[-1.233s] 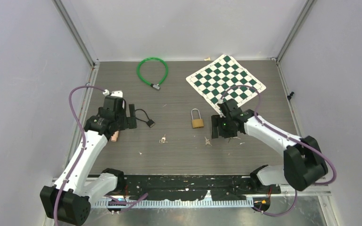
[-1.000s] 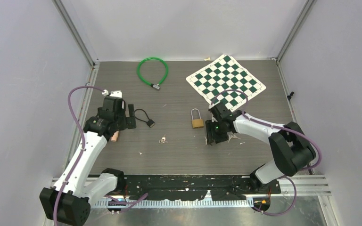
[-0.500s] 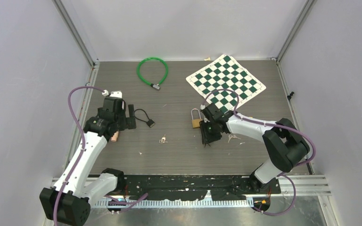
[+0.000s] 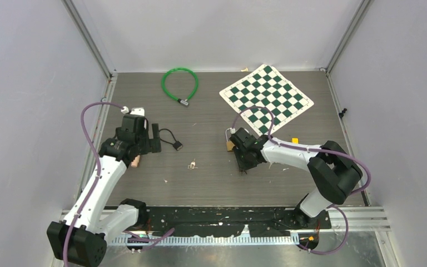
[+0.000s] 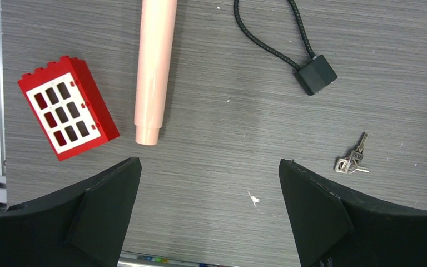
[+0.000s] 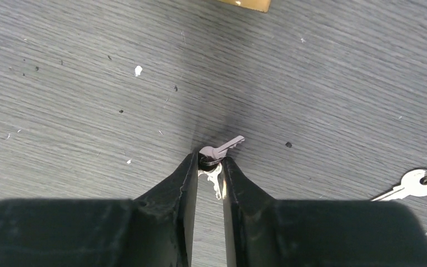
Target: Unlock with the key
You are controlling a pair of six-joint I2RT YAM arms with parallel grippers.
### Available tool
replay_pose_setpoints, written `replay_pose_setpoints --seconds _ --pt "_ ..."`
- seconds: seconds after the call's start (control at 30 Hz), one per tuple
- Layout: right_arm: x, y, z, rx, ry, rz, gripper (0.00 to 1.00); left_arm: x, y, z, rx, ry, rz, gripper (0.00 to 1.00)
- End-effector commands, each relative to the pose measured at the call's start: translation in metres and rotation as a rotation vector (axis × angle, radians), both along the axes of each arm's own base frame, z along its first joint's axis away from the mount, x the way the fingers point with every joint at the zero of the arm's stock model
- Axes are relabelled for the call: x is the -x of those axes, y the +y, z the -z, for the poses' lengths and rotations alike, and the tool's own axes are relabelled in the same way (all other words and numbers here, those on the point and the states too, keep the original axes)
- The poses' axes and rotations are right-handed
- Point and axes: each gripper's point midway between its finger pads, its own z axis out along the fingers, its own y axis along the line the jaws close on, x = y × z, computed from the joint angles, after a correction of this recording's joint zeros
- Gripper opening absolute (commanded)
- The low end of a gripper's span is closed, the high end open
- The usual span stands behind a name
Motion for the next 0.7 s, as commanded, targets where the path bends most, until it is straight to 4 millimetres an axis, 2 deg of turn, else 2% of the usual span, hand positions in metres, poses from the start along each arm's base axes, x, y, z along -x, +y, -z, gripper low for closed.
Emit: replay_pose_setpoints --seconds 0.0,0.1,0.17,0.37,0.5,0.67 --pt "0.017 -0.02 0.021 0.118 0.044 -0.017 0.21 -0.007 -0.008 -0.006 0.037 -0.046 0.026 1.0" --pt "0.012 -0.004 0.003 0.05 -0.042 -0.066 0.12 -0.006 -0.022 -0.013 0.08 -0.087 0.065 1.0" --pt "0.009 0.005 -0.011 0.01 -0.104 -0.096 0.07 -0.003 -0.039 -0.019 0.15 -0.111 0.098 1.0" --pt "0.009 0.031 -0.042 -0.165 -0.262 -0.185 0.05 0.005 -0.099 -0.042 0.461 -0.202 0.197 0.99" --pt "0.013 0.054 -0.072 -0.344 -0.374 -0.274 0.05 0.008 -0.134 -0.05 0.654 -0.256 0.262 1.0" --pt "0.032 0.08 -0.116 -0.638 -0.499 -0.411 0.05 0.014 -0.173 -0.053 0.808 -0.304 0.373 1.0"
